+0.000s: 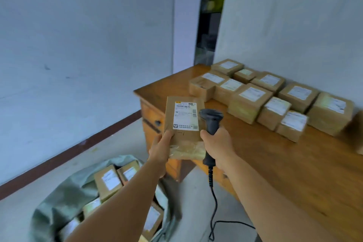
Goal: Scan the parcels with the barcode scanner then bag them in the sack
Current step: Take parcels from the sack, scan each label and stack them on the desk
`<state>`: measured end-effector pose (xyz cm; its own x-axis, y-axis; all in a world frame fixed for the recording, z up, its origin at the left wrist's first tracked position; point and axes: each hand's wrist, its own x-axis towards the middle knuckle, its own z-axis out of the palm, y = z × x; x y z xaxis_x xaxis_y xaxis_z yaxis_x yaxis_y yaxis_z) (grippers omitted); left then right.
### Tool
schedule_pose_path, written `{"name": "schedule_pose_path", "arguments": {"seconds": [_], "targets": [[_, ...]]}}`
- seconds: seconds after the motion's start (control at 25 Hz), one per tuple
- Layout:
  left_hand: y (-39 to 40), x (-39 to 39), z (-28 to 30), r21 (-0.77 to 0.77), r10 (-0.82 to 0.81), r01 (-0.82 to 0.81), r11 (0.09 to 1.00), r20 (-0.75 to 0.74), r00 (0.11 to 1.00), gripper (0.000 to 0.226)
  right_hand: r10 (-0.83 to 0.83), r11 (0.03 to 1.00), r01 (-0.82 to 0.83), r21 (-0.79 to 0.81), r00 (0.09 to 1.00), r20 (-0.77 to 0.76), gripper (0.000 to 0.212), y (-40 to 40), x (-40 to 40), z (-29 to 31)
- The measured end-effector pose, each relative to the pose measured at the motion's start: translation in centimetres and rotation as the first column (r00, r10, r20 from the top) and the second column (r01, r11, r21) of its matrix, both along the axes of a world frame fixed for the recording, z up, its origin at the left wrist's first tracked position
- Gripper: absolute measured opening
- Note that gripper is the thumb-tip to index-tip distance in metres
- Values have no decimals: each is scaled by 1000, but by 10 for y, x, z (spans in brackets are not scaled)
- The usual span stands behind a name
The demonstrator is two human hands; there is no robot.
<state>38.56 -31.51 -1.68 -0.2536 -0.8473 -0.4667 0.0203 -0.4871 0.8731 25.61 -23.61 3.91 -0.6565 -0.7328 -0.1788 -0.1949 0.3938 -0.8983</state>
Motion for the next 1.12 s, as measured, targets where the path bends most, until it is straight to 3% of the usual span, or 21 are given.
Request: {"name": "schedule_pose_path", "arguments": {"seconds": [0.12, 0.32, 0.56, 0.72, 0.84, 1.0, 1.12], "targets": [[-35, 84, -24, 44, 81, -80, 996, -33, 996, 40, 119, 992, -118, 34, 993, -17, 31, -49, 78, -17], [-77, 208, -67, 141, 241, -245, 959, 47, 969, 31, 282, 949, -285, 136, 958, 43, 24, -116, 192, -63], [-102, 311, -155, 272, 392, -455, 848, 256, 884, 35, 457, 839, -481, 255, 877, 149, 20, -170, 287, -140], [-134, 368, -271, 354, 414, -591, 725, 461, 785, 72, 532, 768, -560, 312, 828, 177, 15, -210, 323, -212], [-157, 383, -313, 402, 462, -666, 628, 497, 735, 70, 563, 719, -604, 343, 796, 221, 12, -240, 331, -268], [-199, 398, -395, 435, 549, -739, 514, 496, 673, 47, 613, 669, -640, 377, 762, 206, 13, -278, 331, -345], [-228, 398, -456, 450, 597, -772, 450, 491, 634, 64, 646, 645, -658, 387, 741, 183, 10, -303, 332, -398]]}}
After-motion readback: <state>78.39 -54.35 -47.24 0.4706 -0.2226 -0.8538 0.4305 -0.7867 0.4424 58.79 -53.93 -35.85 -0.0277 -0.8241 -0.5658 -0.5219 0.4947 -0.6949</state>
